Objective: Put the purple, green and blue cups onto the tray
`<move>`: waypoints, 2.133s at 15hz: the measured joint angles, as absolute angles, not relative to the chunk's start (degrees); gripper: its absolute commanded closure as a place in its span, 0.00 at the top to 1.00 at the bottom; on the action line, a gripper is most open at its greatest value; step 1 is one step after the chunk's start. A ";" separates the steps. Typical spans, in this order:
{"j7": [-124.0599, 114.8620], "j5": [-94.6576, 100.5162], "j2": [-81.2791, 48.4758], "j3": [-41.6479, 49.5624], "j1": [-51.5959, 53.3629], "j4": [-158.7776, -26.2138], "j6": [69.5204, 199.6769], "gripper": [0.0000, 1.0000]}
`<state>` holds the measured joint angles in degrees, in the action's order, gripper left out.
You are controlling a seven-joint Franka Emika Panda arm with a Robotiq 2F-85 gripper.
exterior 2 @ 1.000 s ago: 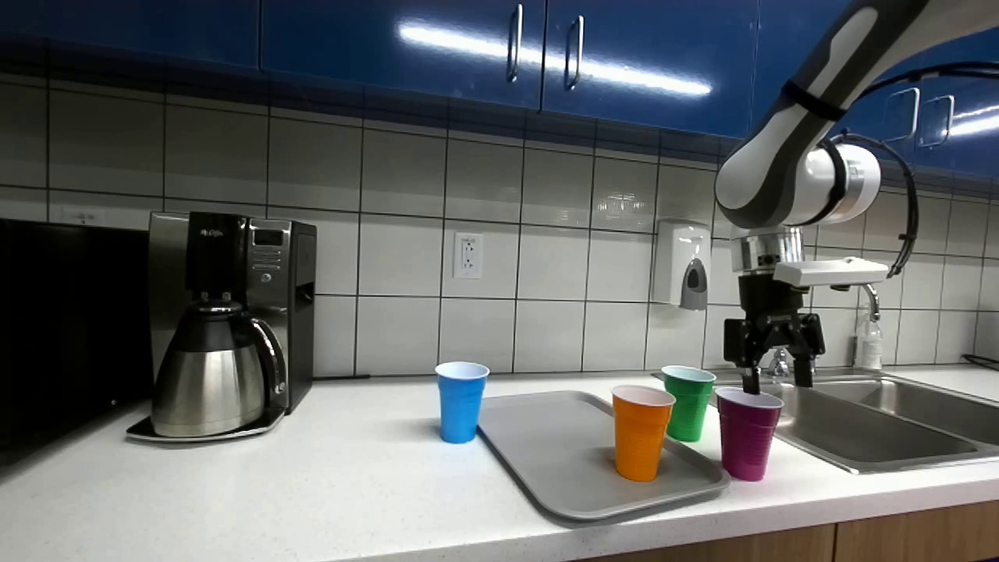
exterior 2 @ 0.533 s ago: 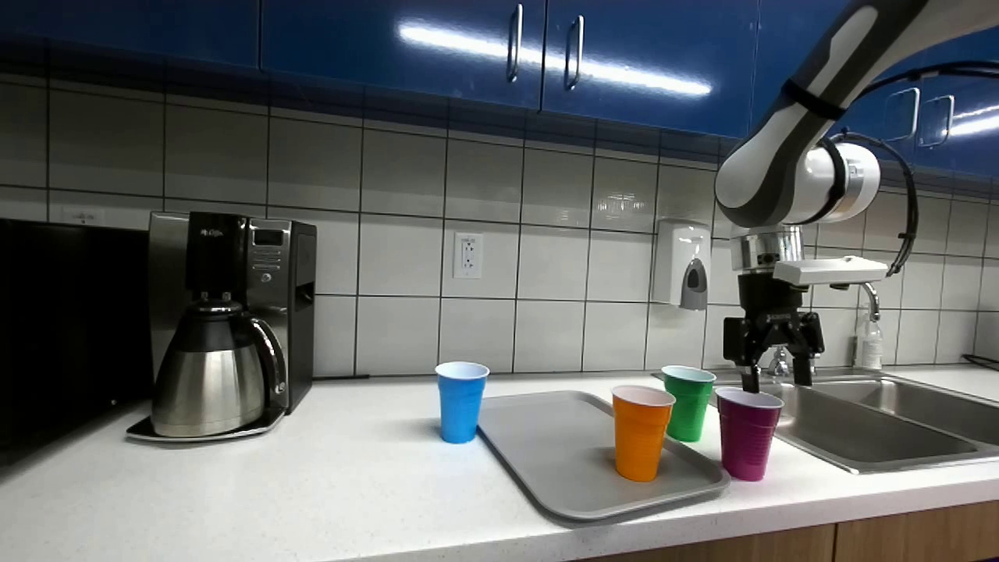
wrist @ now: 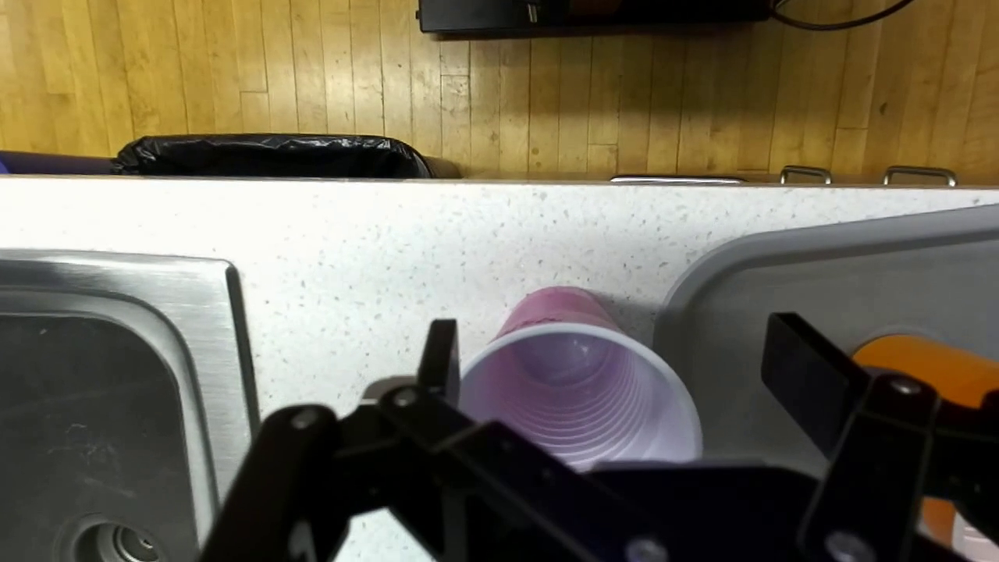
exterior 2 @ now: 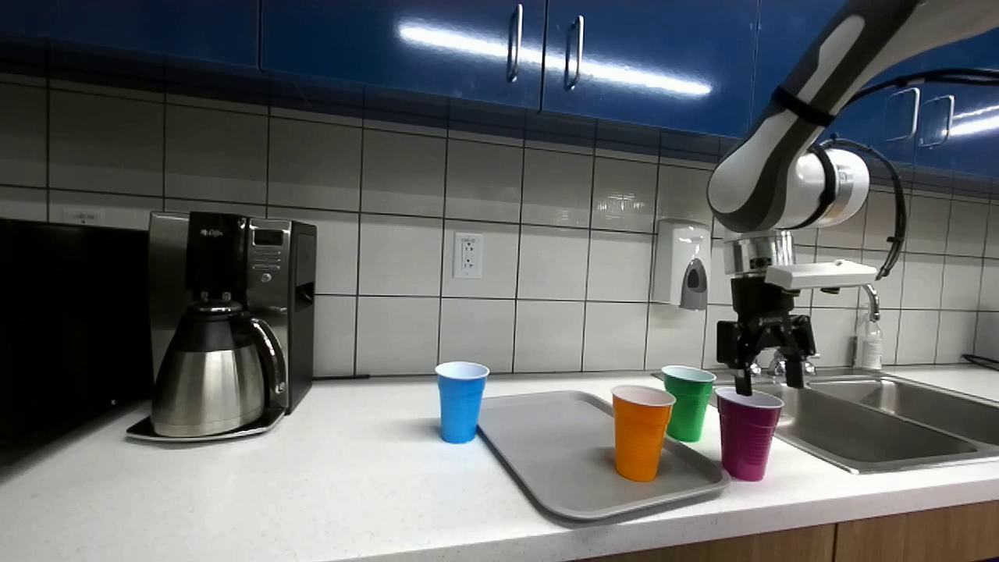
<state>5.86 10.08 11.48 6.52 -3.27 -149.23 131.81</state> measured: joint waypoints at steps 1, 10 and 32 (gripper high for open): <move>5.85 10.08 10.93 6.42 -3.14 -148.92 131.92 1.00; 5.61 10.08 4.50 4.96 -2.80 -144.60 133.51 1.00; 5.61 10.06 -1.76 4.18 -2.06 -142.32 135.85 0.00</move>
<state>5.61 10.06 -1.76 4.18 -2.06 -142.32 135.85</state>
